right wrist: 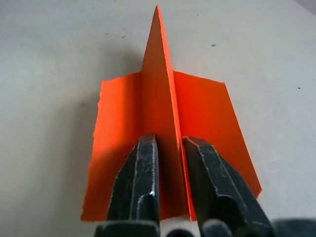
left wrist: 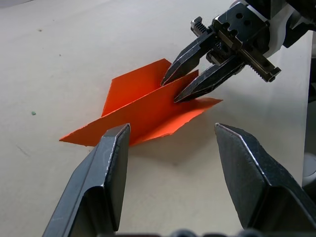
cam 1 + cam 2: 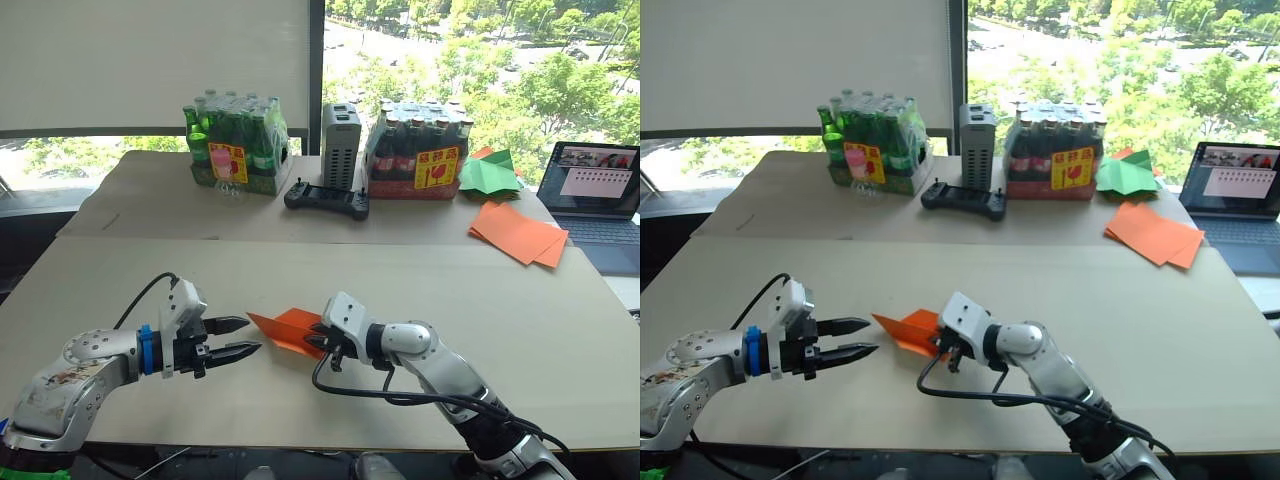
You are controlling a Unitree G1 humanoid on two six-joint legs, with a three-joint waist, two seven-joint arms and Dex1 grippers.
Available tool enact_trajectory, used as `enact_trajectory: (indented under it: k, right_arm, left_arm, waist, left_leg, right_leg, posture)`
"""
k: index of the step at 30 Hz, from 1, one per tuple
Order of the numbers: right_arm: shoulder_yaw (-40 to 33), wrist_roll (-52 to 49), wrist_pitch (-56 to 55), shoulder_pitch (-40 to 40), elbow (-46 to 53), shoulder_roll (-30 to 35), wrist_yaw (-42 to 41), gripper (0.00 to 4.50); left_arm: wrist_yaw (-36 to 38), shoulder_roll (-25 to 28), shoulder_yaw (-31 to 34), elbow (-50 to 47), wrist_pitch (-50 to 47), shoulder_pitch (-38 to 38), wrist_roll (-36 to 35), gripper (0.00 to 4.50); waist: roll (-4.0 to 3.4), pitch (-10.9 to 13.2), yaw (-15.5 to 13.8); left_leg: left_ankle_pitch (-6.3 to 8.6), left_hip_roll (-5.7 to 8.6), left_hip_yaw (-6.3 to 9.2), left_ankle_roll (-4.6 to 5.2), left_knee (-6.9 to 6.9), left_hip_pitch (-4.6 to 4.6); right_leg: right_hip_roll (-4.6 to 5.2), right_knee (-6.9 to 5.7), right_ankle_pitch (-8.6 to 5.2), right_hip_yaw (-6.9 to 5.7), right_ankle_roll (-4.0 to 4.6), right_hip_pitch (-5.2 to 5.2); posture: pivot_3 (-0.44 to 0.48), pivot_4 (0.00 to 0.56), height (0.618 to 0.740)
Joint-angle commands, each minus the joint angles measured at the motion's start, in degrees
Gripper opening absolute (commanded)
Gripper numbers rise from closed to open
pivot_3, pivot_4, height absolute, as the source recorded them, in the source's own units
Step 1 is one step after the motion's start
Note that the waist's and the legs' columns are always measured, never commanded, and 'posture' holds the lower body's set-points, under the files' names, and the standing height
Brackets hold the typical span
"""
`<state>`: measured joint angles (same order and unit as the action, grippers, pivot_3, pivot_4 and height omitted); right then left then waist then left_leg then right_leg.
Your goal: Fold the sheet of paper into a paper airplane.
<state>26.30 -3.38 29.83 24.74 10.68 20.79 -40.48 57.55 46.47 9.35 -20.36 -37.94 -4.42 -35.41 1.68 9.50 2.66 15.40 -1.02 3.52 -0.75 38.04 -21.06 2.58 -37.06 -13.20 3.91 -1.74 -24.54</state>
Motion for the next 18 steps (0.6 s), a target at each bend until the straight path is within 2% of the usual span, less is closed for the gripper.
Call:
enact_trajectory:
  k: [1, 8, 13, 18]
  right_arm:
    - [-0.9, 0.1, -0.9, 0.3, 1.4, -0.4, -0.1, 0.03]
    - [-2.3, -0.1, -0.4, 0.2, 2.8, -0.5, 0.6, 0.03]
    - [-12.7, -3.5, 5.8, 0.0, 8.6, -1.8, 6.1, 0.03]
    - [-26.2, 0.7, 13.0, 1.2, 8.8, -2.0, 20.5, 0.03]
  left_arm:
    - [-0.4, 0.1, -0.1, -1.7, -0.7, -1.1, -1.2, 2.88]
    - [-1.0, -0.2, -0.4, -1.7, -1.1, -3.1, -2.0, 2.88]
    - [-3.1, -1.5, -0.3, -4.0, -2.1, -6.3, -3.4, 2.88]
    - [-7.9, -4.6, -2.3, -6.5, -0.8, -10.3, -1.8, 2.88]
  waist:
    - [0.00, 0.0, 0.0]
    - [0.00, 0.0, 0.0]
    - [0.02, 0.0, -0.1]
    - [0.02, 0.0, -0.4]
  left_leg:
    - [0.00, 0.00, 0.00, 0.00, 0.00, 0.00]
    - [0.00, 0.01, 0.00, 0.00, 0.00, 0.00]
    - [0.00, 0.01, 0.02, 0.00, 0.00, -0.02]
    - [-0.01, 0.08, 0.02, -0.02, 0.00, -0.03]
  right_leg:
    - [0.00, 0.00, 0.00, 0.00, 0.00, 0.00]
    - [0.00, 0.00, 0.00, 0.00, 0.00, 0.00]
    - [0.01, 0.00, 0.00, 0.00, 0.00, 0.00]
    - [0.08, 0.00, 0.01, 0.00, -0.02, 0.03]
  posture:
    - [0.000, 0.150, 0.733]
    - [0.000, 0.150, 0.733]
    - [0.000, 0.150, 0.733]
    - [0.000, 0.150, 0.733]
